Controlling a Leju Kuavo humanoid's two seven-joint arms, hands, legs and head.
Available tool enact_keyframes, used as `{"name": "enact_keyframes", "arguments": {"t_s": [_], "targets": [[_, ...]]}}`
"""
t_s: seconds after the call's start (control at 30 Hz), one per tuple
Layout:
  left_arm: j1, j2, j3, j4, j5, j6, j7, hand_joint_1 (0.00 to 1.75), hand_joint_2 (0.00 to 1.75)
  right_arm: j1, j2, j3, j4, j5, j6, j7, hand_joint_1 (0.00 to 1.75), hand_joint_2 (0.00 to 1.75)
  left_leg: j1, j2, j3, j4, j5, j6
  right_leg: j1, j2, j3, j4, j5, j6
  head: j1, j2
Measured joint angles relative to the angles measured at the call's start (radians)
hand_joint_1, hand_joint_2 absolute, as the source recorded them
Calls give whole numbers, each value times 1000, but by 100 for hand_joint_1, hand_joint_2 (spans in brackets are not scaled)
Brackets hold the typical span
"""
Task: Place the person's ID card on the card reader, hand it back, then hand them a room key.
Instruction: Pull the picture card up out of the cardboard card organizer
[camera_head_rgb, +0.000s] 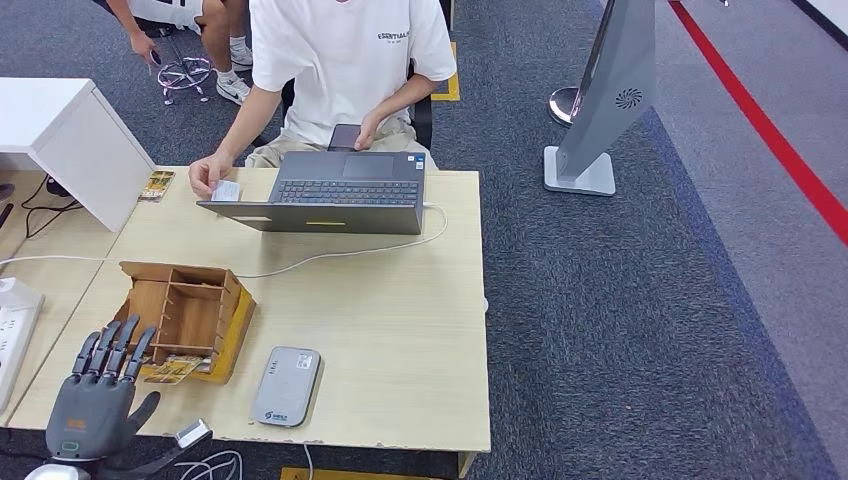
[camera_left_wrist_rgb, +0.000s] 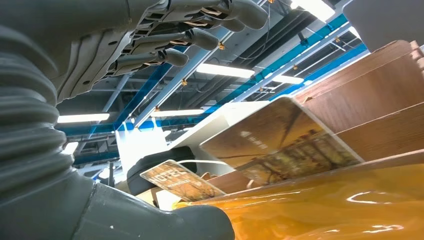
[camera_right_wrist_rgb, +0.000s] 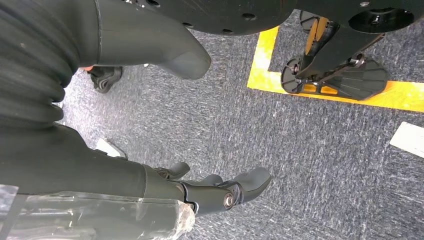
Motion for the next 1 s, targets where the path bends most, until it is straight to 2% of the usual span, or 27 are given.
{"name": "enact_keyframes", "arguments": {"t_s": [0.73,0.87,1.0], "targets": [[-1,-6,-19,0,8,0,21,0,175,-1,0,1,0,0,0,-2,0,175,0,0,0,0,0,0,0,0,0,0,0,0,0,0],[-1,-6,-20,0,14,0,21,175,175,-1,0,1,0,1,0,-2,0,175,0,0,0,0,0,0,0,0,0,0,0,0,0,0],[-1,-1,-27,4,21,0,32,175,175,-1,0,1,0,0,0,-3,0,175,0,0,0,0,0,0,0,0,0,0,0,0,0,0]]}}
